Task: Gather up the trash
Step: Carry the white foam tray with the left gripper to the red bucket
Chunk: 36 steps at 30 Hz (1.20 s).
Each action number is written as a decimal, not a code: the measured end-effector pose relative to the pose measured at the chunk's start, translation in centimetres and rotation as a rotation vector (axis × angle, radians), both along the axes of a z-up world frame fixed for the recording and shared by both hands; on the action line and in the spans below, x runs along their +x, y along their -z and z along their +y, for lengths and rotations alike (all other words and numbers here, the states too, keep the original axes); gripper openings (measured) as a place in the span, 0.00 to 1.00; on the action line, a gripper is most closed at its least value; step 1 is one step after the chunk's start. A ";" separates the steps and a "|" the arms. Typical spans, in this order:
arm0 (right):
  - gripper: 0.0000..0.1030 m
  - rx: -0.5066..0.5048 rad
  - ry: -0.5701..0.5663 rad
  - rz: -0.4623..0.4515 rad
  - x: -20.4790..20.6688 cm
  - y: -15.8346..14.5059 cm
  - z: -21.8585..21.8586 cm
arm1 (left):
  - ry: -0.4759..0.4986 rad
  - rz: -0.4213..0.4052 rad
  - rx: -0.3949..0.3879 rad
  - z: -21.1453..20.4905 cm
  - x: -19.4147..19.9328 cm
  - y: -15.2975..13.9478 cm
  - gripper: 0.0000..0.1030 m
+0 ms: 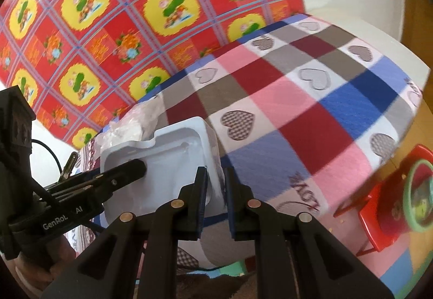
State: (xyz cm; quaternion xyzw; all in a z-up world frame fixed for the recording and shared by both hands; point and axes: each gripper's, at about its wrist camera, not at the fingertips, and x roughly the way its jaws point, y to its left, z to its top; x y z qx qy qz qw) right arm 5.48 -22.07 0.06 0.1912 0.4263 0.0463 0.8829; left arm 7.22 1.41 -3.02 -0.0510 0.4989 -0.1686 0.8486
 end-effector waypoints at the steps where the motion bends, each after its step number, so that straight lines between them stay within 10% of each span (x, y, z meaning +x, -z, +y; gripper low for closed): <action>1: 0.14 0.000 0.015 -0.001 -0.3 -0.1 -0.4 | 0.016 -0.001 0.000 -0.5 0.0 -0.1 0.33; 36: 0.15 0.002 0.455 0.017 -13.2 0.3 -19.8 | 0.488 0.002 0.041 -22.7 -4.5 -0.2 0.33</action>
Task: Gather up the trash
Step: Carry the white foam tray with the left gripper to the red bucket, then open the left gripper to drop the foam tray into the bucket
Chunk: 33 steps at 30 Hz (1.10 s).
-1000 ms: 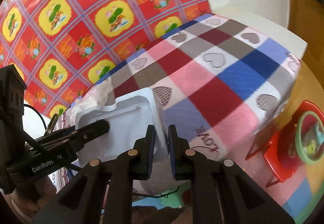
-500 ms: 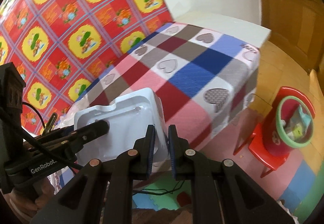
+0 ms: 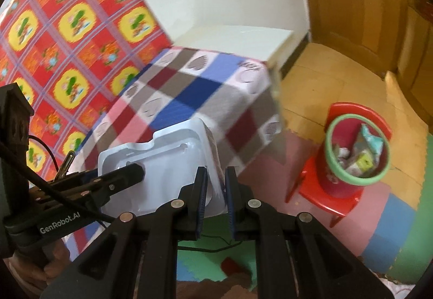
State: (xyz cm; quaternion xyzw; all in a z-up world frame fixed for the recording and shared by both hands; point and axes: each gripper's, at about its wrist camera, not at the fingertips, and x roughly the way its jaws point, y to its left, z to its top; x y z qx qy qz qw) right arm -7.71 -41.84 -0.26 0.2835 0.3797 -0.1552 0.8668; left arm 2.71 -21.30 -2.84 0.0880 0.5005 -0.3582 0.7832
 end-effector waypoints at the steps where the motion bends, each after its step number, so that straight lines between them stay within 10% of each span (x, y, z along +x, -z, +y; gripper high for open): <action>1: 0.15 0.004 0.016 0.005 -0.6 0.3 -0.9 | 0.016 0.005 0.001 -1.0 -0.3 0.2 0.33; 19: 0.15 0.017 0.227 0.098 -8.9 8.2 -16.7 | 0.266 0.066 0.027 -21.1 -5.5 5.5 0.33; 33: 0.15 0.059 0.287 0.191 -9.8 19.0 -28.3 | 0.315 0.156 0.077 -36.0 -6.5 16.2 0.33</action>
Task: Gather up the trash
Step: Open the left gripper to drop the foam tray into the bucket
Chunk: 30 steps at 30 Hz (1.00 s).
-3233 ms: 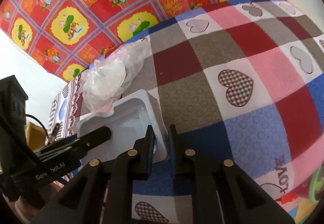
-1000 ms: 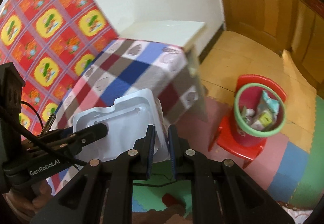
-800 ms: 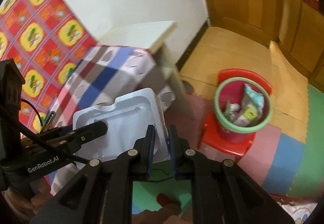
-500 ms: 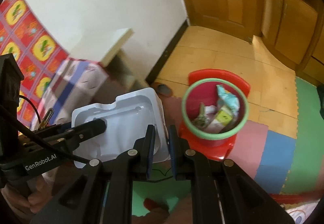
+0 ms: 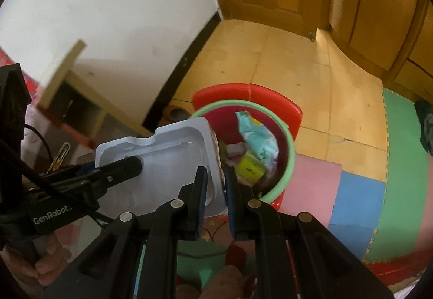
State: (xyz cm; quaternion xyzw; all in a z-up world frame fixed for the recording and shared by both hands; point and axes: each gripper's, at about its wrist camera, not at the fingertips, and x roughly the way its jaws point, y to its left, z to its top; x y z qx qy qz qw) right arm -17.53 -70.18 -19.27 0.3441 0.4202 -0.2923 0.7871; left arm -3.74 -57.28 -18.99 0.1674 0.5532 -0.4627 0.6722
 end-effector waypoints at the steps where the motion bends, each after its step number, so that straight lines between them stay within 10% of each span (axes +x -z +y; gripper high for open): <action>1: 0.15 0.004 0.008 0.009 0.1 0.9 -0.9 | 0.000 0.006 0.004 -0.8 0.1 0.8 0.33; 15: 0.15 0.016 -0.040 0.076 1.5 5.5 -3.2 | -0.039 0.032 0.094 -5.8 2.4 6.5 0.34; 30: 0.31 -0.060 -0.129 0.080 2.0 1.9 -1.0 | -0.075 0.038 0.071 -5.1 1.9 3.5 0.34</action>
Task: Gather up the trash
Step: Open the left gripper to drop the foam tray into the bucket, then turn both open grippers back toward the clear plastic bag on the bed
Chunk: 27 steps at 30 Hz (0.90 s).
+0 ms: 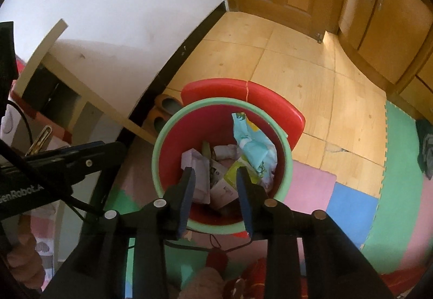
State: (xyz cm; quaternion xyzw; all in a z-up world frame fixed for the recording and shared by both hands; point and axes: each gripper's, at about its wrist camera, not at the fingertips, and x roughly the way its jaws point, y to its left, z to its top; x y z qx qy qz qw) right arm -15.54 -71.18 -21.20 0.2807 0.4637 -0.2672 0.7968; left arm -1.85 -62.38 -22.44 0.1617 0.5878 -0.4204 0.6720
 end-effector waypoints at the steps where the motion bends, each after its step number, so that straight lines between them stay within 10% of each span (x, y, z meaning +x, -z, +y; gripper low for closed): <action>1: 0.32 -0.004 -0.005 -0.006 0.0 -0.5 0.3 | -0.006 0.002 -0.001 0.3 -0.1 -0.4 0.34; 27: 0.32 -0.091 -0.214 -0.190 3.1 -14.2 14.8 | -0.212 -0.186 -0.108 16.2 1.9 -16.7 0.38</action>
